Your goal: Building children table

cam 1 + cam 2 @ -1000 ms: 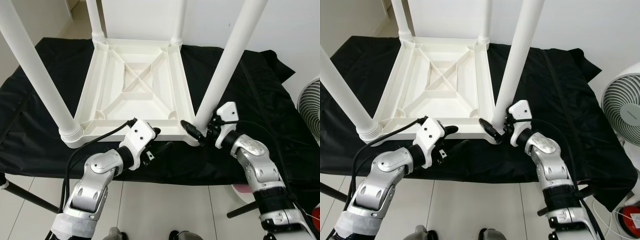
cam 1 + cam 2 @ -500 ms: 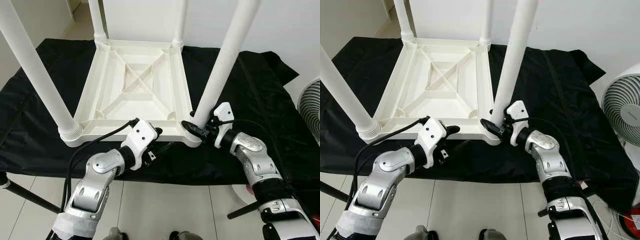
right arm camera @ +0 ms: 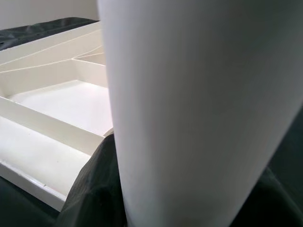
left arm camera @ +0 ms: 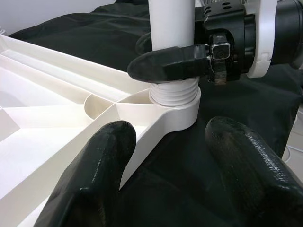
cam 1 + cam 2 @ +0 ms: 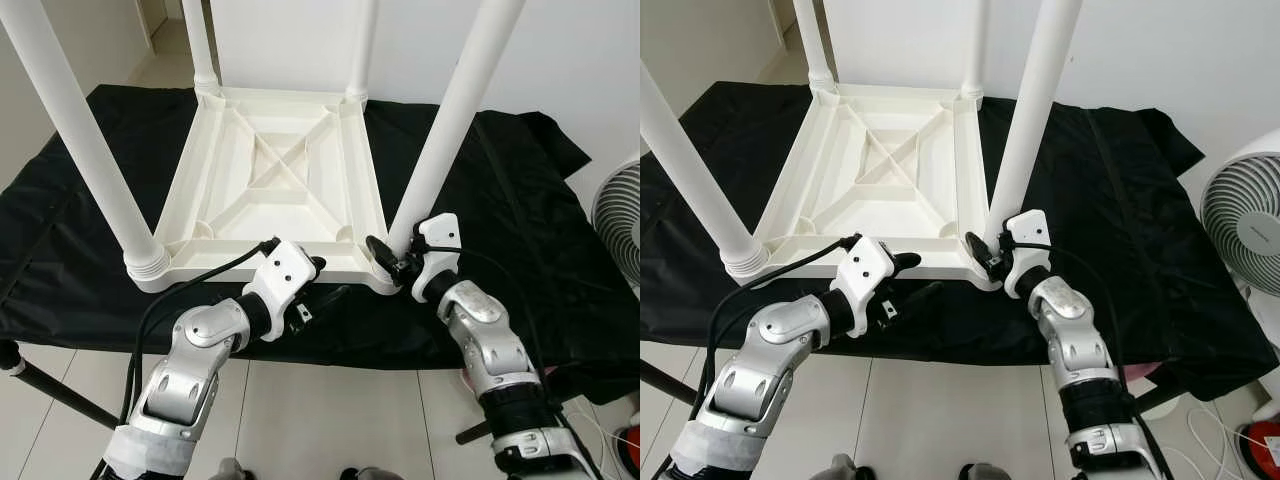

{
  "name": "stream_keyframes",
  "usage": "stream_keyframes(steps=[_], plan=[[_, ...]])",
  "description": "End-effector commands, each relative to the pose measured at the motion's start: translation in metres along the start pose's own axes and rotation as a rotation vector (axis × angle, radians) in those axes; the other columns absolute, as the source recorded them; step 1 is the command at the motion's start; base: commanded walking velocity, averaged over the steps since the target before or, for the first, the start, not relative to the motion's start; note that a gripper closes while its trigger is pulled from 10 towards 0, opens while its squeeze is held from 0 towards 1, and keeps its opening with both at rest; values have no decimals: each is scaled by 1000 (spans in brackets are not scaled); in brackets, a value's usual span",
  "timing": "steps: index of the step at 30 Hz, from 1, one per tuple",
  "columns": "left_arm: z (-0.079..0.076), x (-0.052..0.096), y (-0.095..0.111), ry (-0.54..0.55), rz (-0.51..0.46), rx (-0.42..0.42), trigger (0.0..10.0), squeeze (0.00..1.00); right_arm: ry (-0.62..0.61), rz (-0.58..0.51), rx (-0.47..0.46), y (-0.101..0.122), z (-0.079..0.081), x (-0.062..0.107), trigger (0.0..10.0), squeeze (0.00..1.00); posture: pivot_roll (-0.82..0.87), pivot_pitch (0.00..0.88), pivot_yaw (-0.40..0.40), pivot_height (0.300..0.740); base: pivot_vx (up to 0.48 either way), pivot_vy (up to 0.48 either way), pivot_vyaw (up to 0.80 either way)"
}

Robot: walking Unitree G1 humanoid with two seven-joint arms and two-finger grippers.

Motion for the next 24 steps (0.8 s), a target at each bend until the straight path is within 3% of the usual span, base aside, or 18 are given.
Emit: stream_keyframes(steps=[1,3,5,10,14,15,17,18,24], plan=[[1,0,-1,43,-13,9,10000,0,-76,73,1,-11,0,5,10000,0,-106,49,-5,740,0,0,0],[2,-1,-2,52,-9,11,10000,0,-257,136,-14,-14,7,10,10000,0,-109,50,-6,740,0,0,0],[2,-1,-2,52,-9,11,10000,0,-257,136,-14,-14,7,10,10000,0,-109,50,-6,740,0,0,0],[5,-1,-2,61,-8,14,10000,0,-389,200,-8,-16,17,16,10000,0,-114,52,-13,740,0,0,0],[5,0,-4,70,-6,17,10000,0,-393,196,-30,-13,28,18,10000,0,-115,52,-15,740,0,0,0],[5,0,-4,71,-6,16,10000,0,-391,189,-46,-12,29,18,10000,294,-114,50,-14,740,0,0,0],[6,1,-4,72,-5,15,10000,0,-393,182,-64,-10,30,18,10000,294,-114,50,-14,740,0,0,0],[6,1,-4,72,-5,14,10000,0,-381,172,-74,-9,30,17,10000,1000,-114,46,-14,740,0,0,0],[9,0,-2,85,-13,6,10000,0,-313,98,-54,0,22,12,10000,1000,-109,29,-21,740,0,0,0]])
Point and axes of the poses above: a point about 5 cm out from each wrist's last joint towards the gripper, its own x axis pointing back from the gripper into the wrist, its own y axis along the axis of the wrist's last joint, z = x × y, the point moved 1 cm from there along -x, pointing out of the wrist towards the gripper, and after that the axes turned 11 degrees about x, right-handed, at the moved point
